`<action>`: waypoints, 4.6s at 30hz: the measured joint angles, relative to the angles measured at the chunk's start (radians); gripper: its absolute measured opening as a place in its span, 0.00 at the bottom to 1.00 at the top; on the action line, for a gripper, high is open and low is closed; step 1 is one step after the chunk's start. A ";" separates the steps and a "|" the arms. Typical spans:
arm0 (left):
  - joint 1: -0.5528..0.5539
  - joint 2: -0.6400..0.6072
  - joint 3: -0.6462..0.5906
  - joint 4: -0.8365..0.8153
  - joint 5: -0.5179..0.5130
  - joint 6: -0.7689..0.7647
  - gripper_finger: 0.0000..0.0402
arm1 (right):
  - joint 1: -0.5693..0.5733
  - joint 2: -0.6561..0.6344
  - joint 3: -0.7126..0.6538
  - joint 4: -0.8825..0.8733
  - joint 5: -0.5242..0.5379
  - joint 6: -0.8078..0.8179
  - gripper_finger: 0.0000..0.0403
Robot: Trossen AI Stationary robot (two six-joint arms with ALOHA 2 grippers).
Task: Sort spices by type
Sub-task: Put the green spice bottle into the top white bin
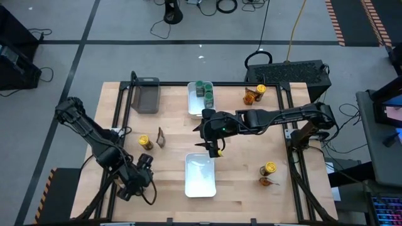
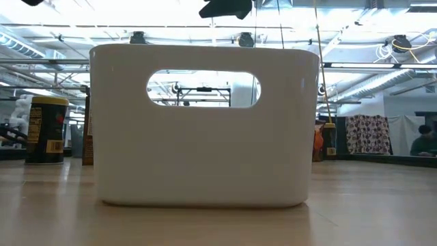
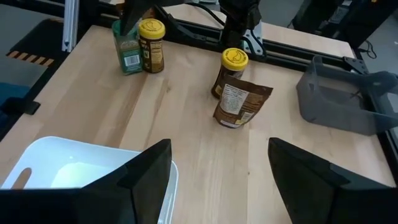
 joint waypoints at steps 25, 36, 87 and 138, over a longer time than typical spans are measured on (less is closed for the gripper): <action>-0.118 0.148 0.000 -0.093 0.094 0.288 0.73 | -0.039 0.001 0.000 -0.009 -0.001 -0.065 0.62; -0.143 0.181 0.000 -0.127 0.059 0.333 0.73 | -0.046 0.001 0.000 -0.006 -0.001 -0.061 0.62; 0.079 0.081 0.112 -0.200 -0.077 0.305 0.53 | -0.046 -0.009 0.001 -0.111 0.005 -0.045 0.62; 0.969 0.521 0.379 0.001 0.098 0.599 0.79 | -0.240 -0.458 -0.646 0.162 -0.001 0.178 0.62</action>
